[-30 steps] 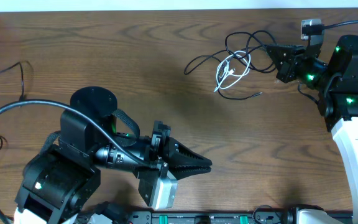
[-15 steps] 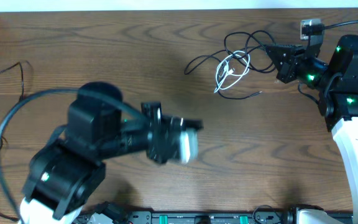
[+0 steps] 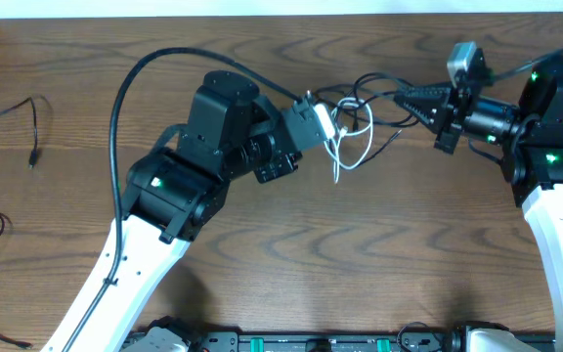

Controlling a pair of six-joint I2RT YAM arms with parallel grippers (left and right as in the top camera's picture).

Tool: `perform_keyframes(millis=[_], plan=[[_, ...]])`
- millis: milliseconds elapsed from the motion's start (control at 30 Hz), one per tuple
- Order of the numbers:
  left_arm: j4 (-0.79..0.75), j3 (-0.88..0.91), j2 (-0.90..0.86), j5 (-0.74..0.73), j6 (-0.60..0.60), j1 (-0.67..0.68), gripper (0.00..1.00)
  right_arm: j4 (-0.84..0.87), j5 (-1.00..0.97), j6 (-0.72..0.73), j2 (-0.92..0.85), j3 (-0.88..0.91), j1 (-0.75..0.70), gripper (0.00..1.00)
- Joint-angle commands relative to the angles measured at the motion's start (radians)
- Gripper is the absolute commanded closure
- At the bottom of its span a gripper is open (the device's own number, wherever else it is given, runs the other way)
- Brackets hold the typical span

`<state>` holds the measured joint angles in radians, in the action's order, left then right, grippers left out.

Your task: Untangle cables

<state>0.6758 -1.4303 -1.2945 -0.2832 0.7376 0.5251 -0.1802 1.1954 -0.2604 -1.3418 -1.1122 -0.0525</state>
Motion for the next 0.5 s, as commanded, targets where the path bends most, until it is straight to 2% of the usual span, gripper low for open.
perform_keyframes(millis=[0,67,133,267,467], plan=[[-0.012,0.002,-0.005,0.026,0.001,-0.003,0.55,0.005,0.164,-0.097,-0.007,-0.018,-0.001,0.99],[-0.011,0.002,-0.008,0.026,0.027,-0.003,0.41,0.005,0.194,-0.096,-0.007,-0.018,0.000,0.99],[-0.012,0.002,-0.012,0.026,0.053,-0.003,0.34,0.005,0.230,-0.096,-0.007,-0.018,0.000,0.99],[-0.012,0.002,-0.020,-0.002,0.118,-0.003,0.27,0.006,0.291,-0.096,-0.007,-0.018,0.000,0.99],[-0.027,0.002,-0.040,-0.099,0.130,-0.003,0.26,0.008,0.367,-0.091,-0.007,-0.018,0.001,0.99]])
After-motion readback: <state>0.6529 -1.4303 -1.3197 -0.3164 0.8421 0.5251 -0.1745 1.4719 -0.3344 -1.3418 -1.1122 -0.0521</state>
